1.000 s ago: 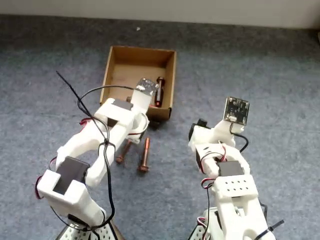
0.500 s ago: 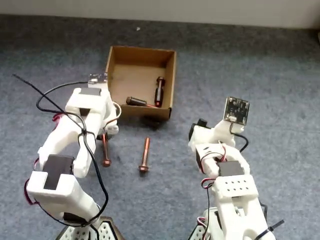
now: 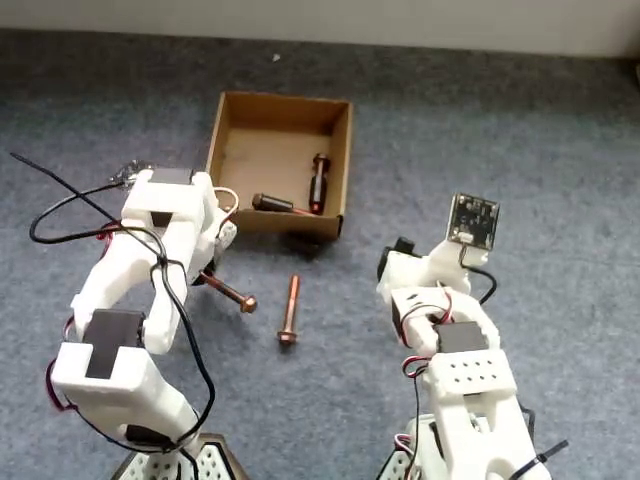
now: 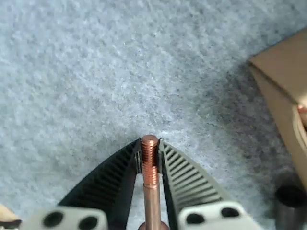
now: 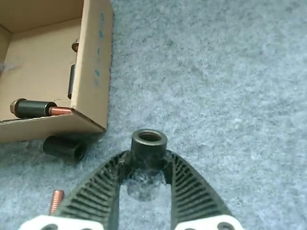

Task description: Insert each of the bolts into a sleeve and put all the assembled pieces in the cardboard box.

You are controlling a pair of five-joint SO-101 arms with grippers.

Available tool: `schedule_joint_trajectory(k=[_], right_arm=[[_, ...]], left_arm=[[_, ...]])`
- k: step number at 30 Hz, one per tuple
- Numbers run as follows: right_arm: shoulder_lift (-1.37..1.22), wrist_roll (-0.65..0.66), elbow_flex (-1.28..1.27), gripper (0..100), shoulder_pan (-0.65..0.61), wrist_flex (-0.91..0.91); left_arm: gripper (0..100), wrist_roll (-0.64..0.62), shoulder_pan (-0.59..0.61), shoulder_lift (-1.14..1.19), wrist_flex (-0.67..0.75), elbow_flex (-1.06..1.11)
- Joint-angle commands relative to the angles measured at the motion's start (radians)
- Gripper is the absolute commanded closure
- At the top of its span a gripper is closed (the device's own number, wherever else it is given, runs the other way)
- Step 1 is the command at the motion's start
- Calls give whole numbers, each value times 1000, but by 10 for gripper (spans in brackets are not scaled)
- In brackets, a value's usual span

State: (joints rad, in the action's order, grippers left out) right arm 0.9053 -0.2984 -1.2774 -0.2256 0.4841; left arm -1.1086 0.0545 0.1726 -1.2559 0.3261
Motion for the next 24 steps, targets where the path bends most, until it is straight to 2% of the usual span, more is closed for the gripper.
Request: schedule_joint_trajectory(k=[1,3,7,11,16,18,24], right_arm=[[28,-5,18,995,13,-24],[28,-5,18,995,15,-24],[28,-5,18,995,15,-24],[28,-5,18,995,15,-24],[28,-5,18,995,15,-24],[28,-5,18,995,15,-24],[28,-5,18,995,15,-24]], left_arm=[[988,-147,-27,-12,-61,-81],[951,-158,-27,-12,-107,-99],[768,-160,-28,-12,-213,-133],[624,-158,-28,-12,-241,-148],[611,-157,-28,-12,-247,-139],[611,-147,-28,-10,-296,-150],[611,6,-47,-10,-454,-249]])
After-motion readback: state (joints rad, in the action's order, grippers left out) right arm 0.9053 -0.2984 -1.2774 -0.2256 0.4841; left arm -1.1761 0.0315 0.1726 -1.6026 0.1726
